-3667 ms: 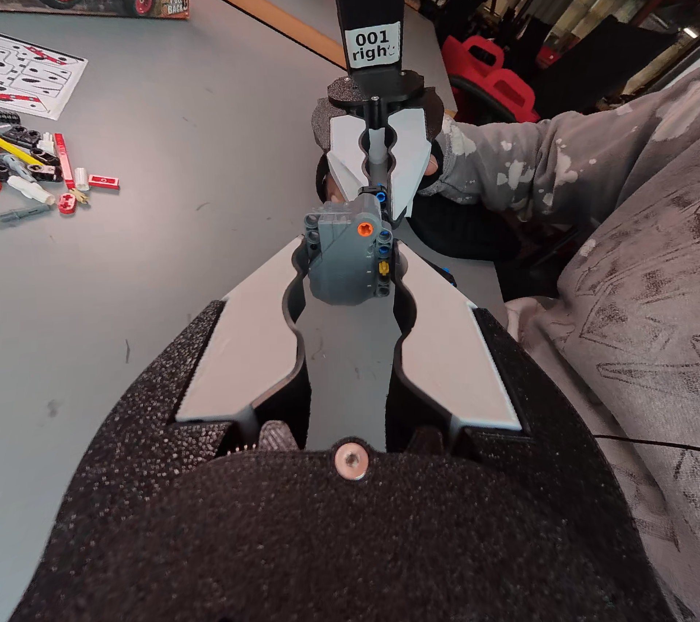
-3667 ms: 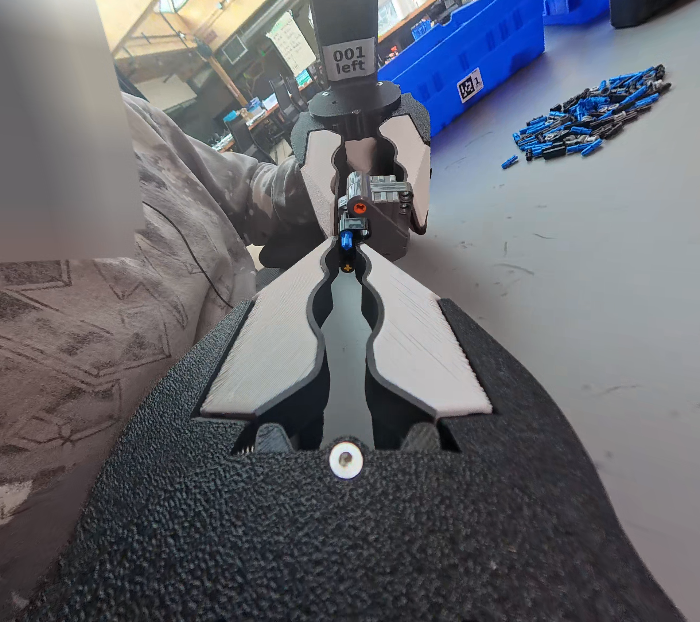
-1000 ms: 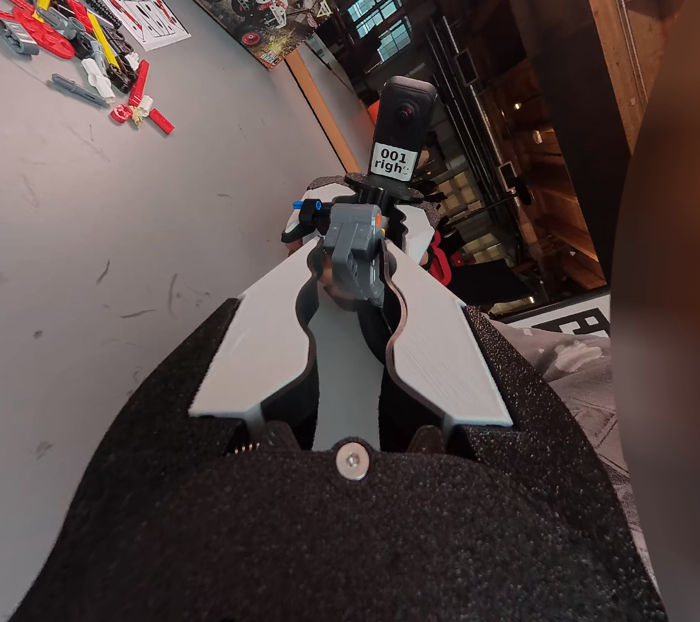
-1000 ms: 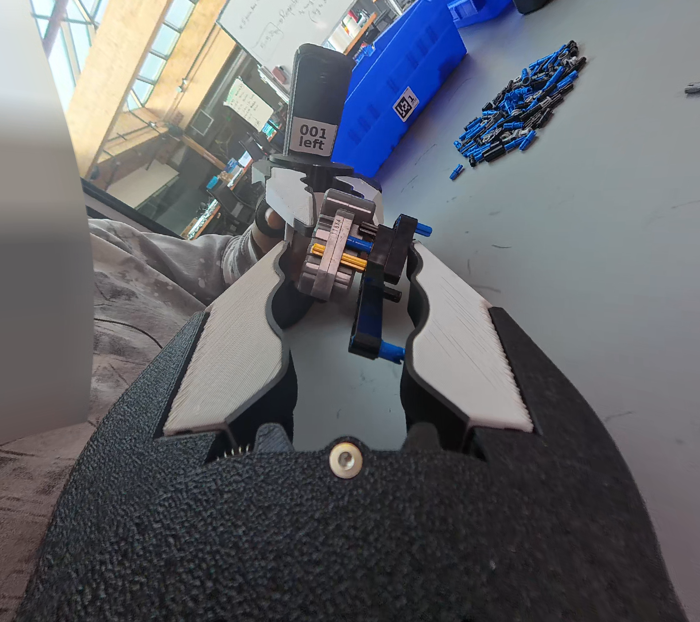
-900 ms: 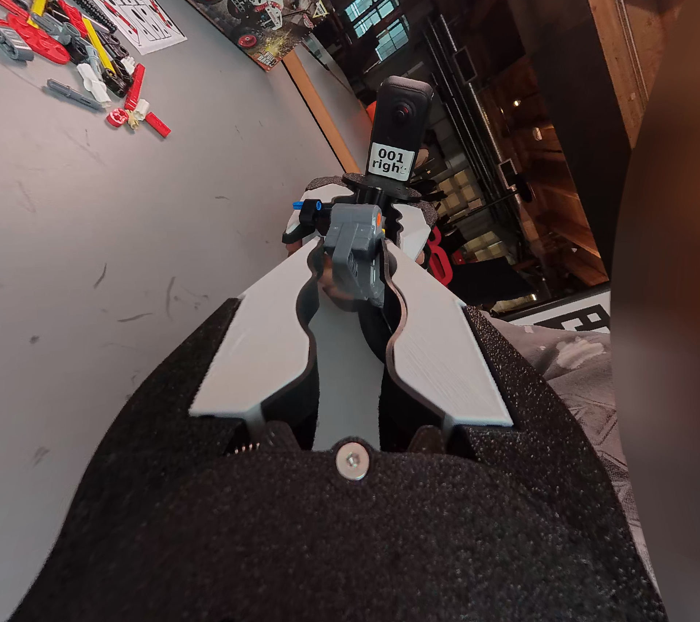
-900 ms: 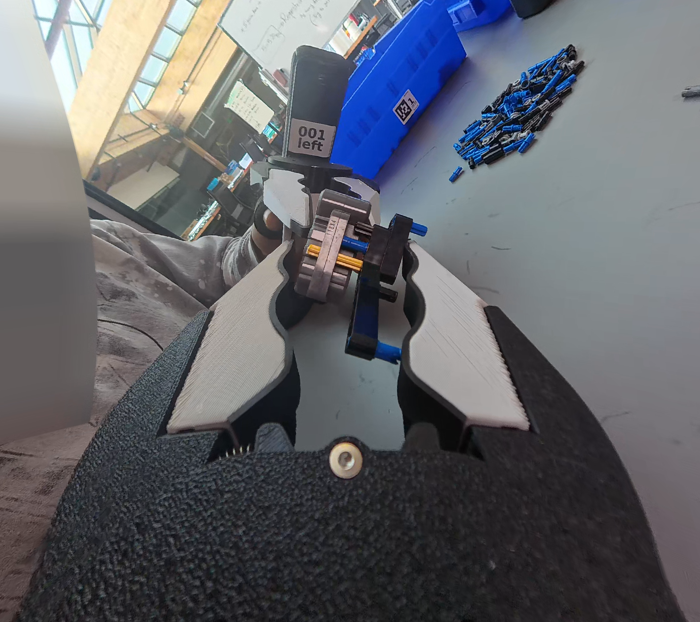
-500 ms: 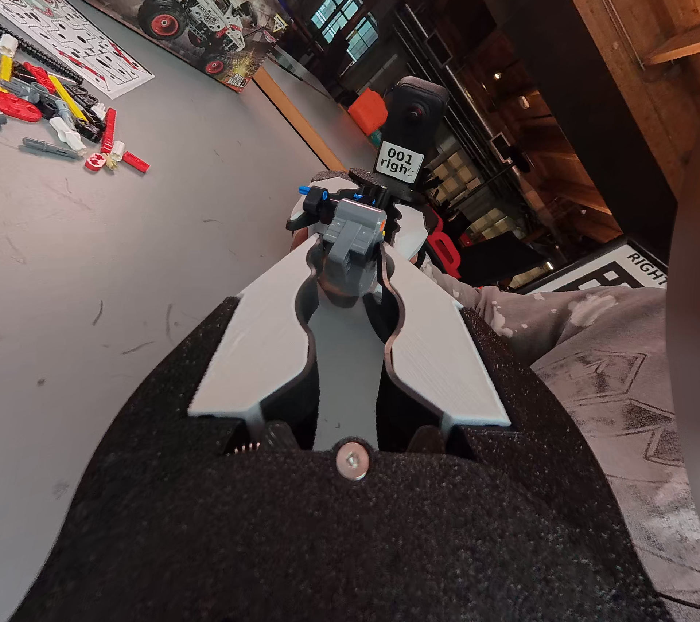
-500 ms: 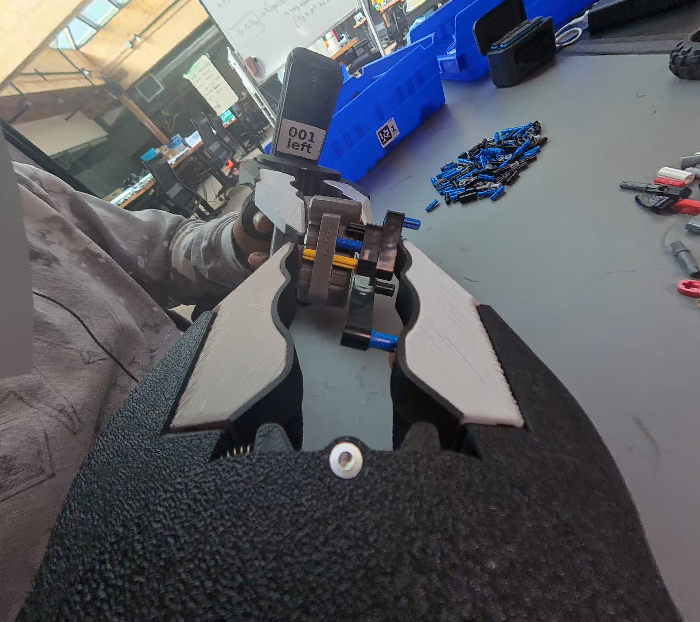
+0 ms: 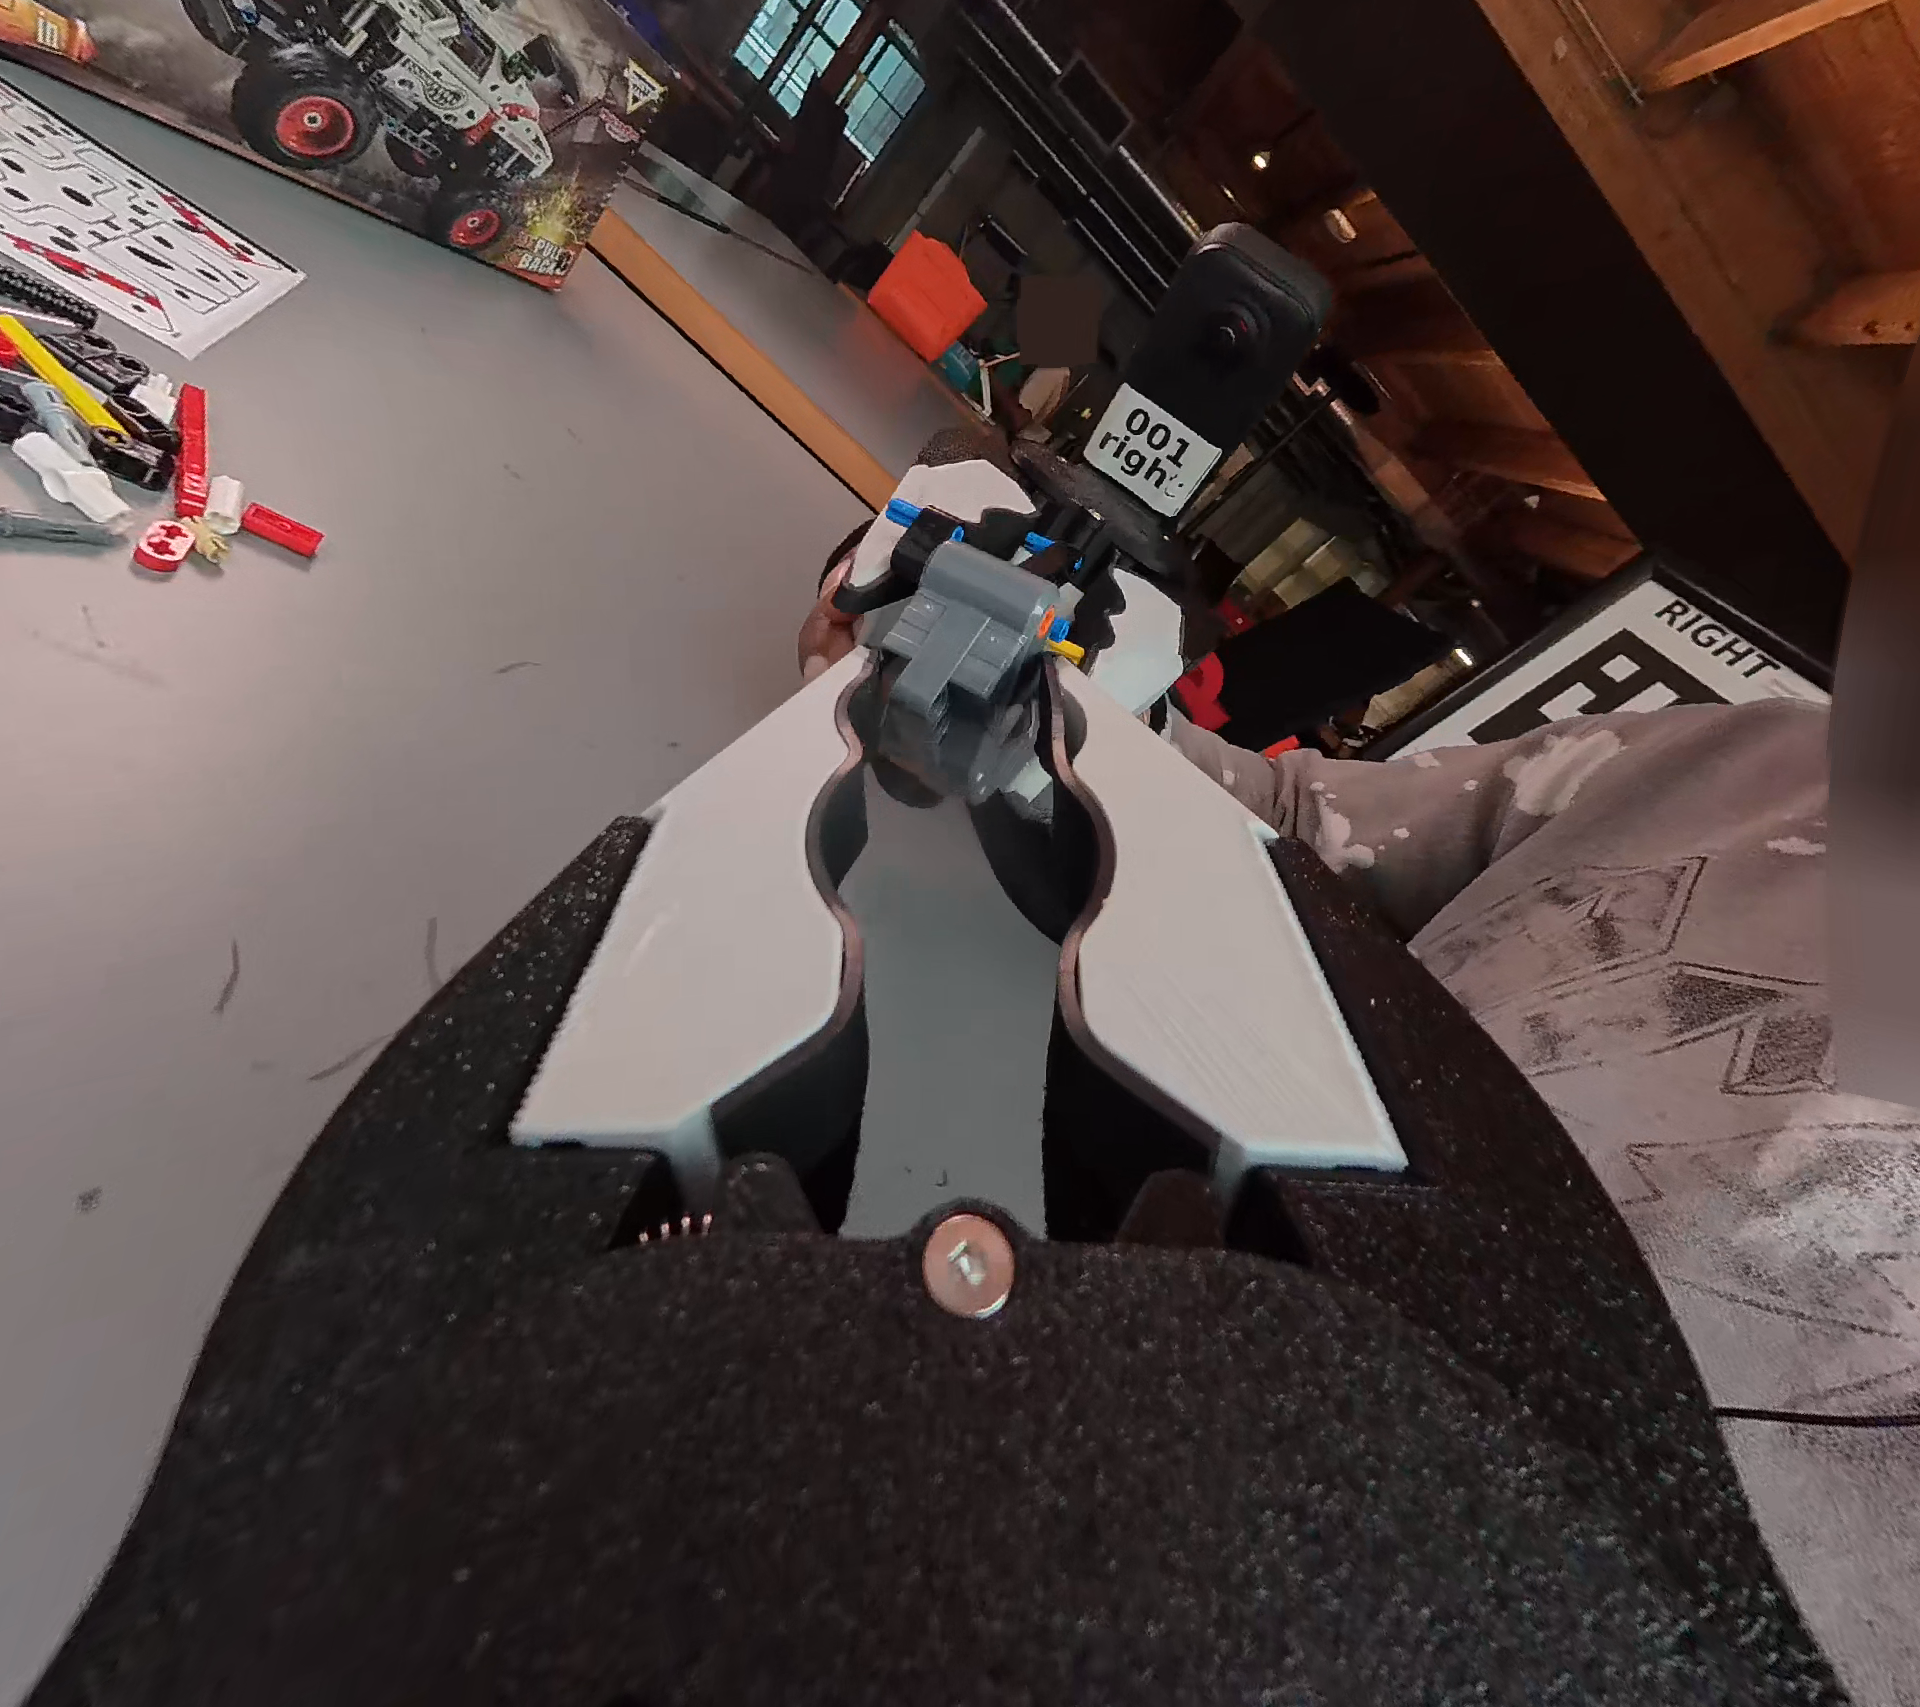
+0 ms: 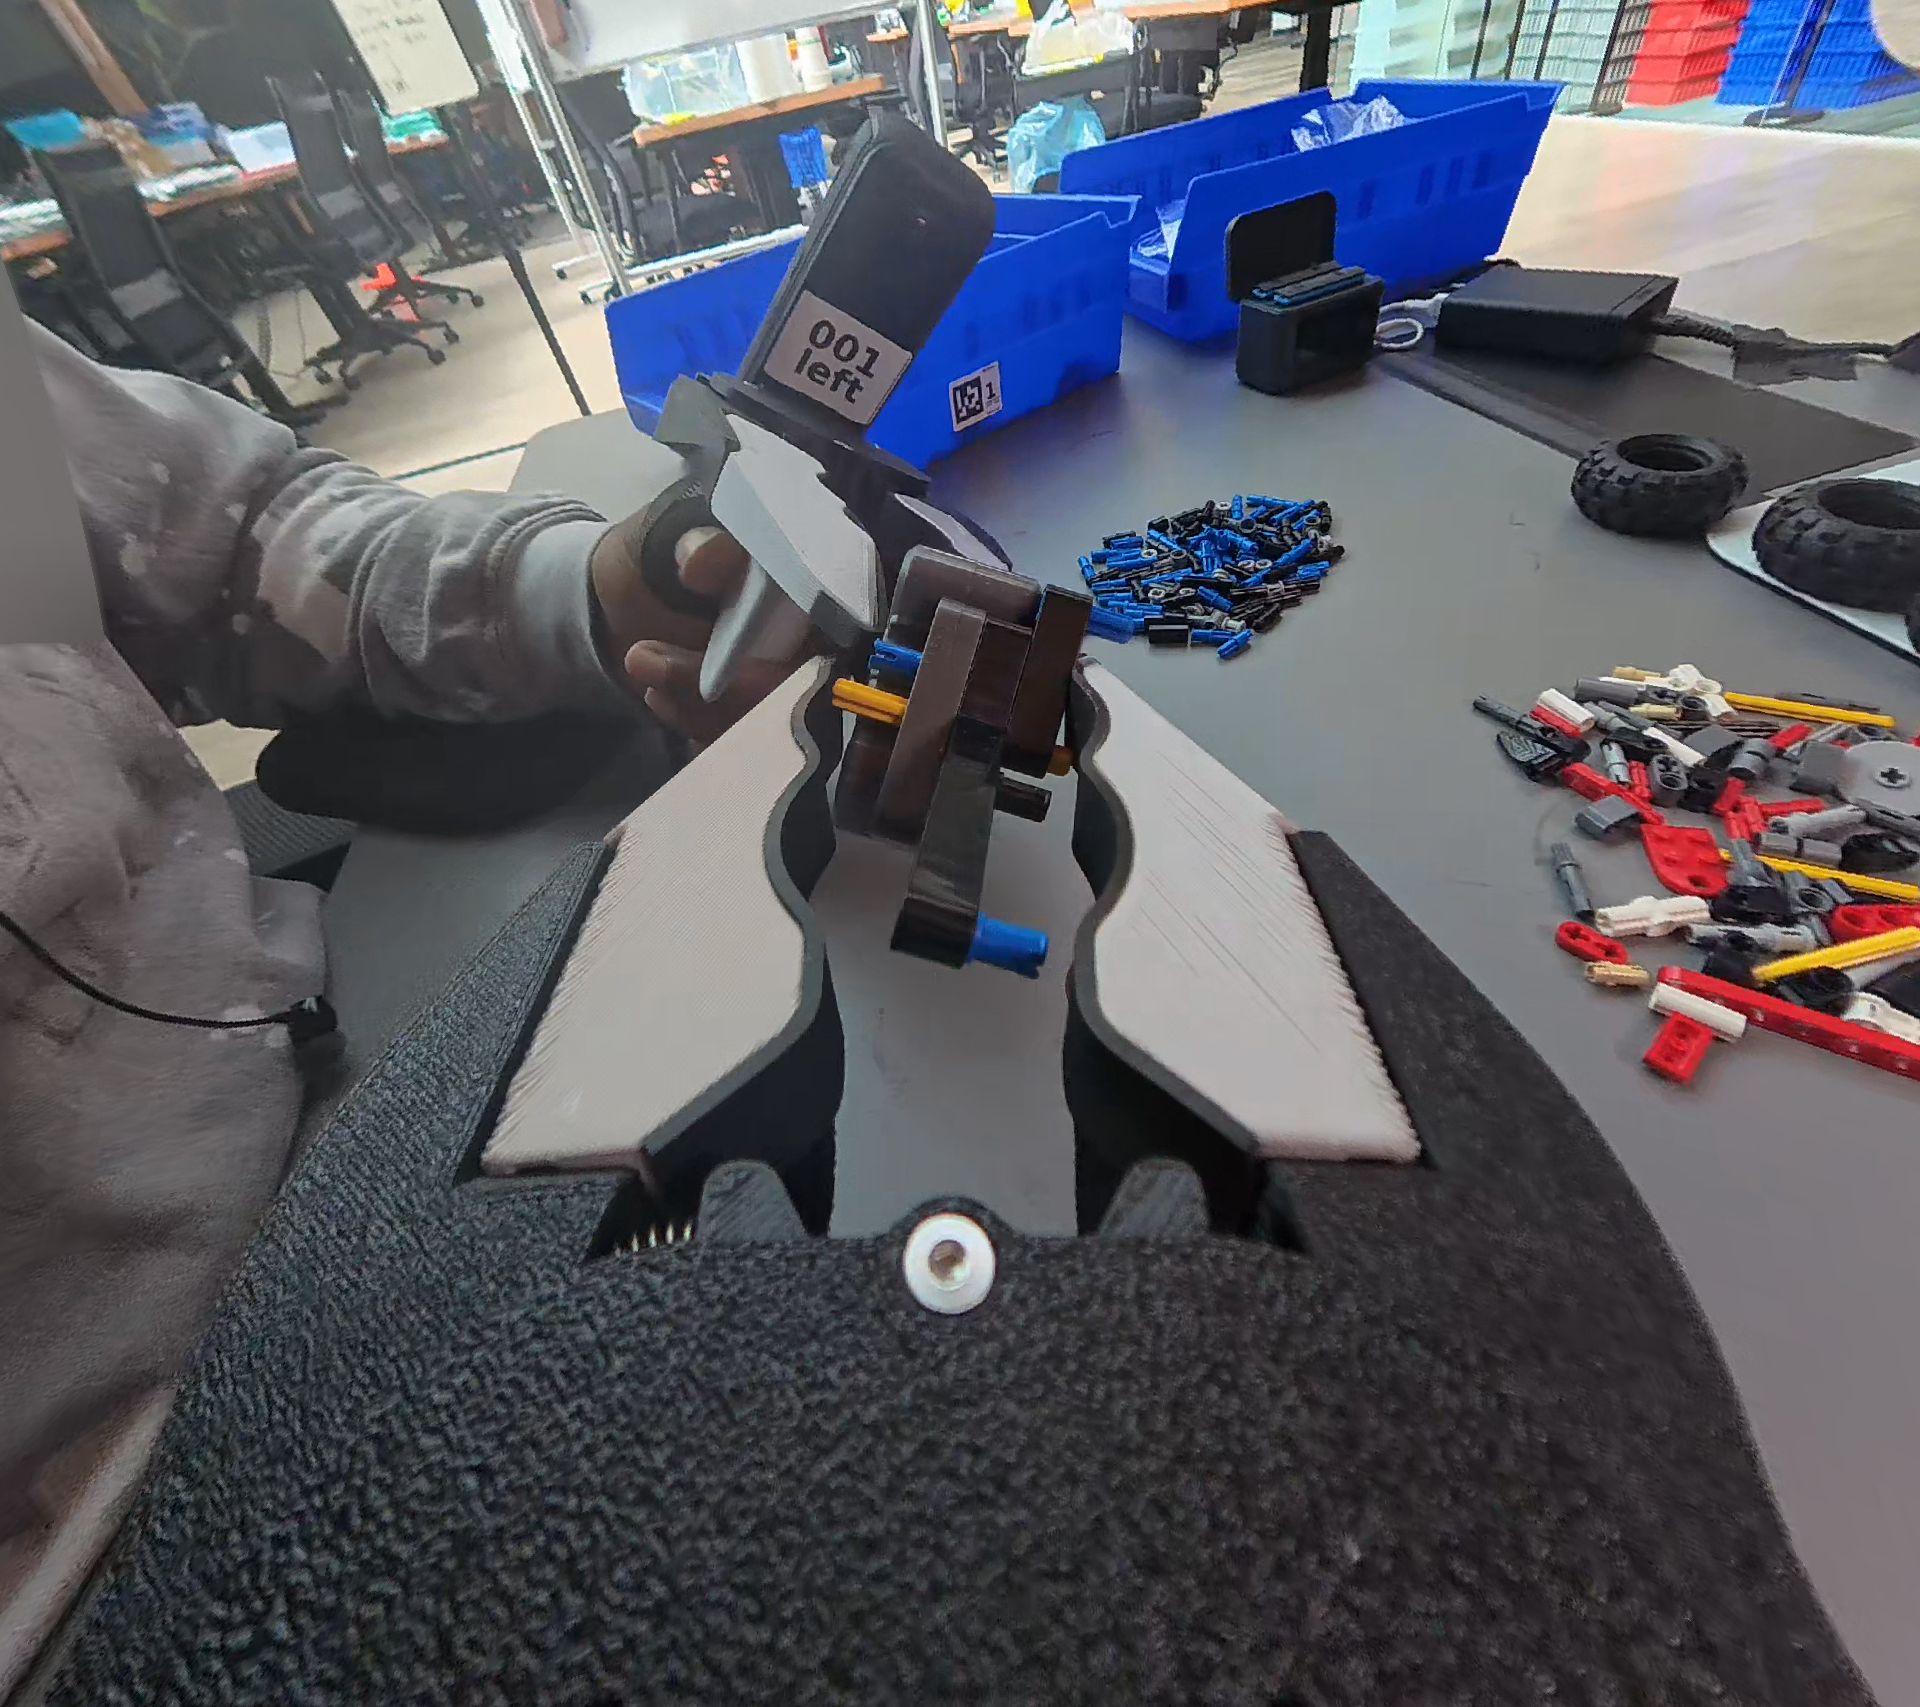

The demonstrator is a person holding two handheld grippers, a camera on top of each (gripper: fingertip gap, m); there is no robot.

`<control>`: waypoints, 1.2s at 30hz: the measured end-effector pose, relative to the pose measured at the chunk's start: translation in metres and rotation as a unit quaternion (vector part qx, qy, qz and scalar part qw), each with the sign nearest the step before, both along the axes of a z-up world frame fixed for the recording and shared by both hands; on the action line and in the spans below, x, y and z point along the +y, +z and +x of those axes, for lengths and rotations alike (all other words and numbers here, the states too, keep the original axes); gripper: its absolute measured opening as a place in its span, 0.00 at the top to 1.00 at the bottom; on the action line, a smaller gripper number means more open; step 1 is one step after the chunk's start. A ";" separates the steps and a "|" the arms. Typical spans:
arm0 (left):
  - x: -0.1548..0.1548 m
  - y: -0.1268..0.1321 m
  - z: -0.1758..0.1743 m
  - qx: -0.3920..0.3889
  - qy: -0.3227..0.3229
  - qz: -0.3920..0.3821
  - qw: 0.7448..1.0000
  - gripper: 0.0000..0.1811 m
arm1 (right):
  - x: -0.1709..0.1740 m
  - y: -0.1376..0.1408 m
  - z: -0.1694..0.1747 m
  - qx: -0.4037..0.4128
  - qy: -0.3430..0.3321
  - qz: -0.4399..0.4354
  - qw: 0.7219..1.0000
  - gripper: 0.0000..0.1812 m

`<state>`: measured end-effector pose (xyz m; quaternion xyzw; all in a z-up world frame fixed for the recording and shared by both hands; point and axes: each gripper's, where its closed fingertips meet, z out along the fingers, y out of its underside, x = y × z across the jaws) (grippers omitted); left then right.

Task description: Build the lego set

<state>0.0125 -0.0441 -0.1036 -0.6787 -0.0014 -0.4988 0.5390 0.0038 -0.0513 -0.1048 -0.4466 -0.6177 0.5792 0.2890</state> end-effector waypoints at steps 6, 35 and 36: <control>0.000 -0.014 -0.002 0.042 0.013 -0.038 0.998 0.82 | 0.008 -0.009 0.001 -0.011 -0.015 0.037 0.999 0.76; -0.008 -0.009 -0.003 0.097 0.014 -0.001 0.995 0.77 | -0.010 0.003 0.005 0.133 -0.059 0.390 0.909 0.70; -0.008 -0.009 -0.001 0.083 0.011 -0.007 0.996 0.77 | -0.012 0.003 0.004 0.143 -0.063 0.405 0.901 0.72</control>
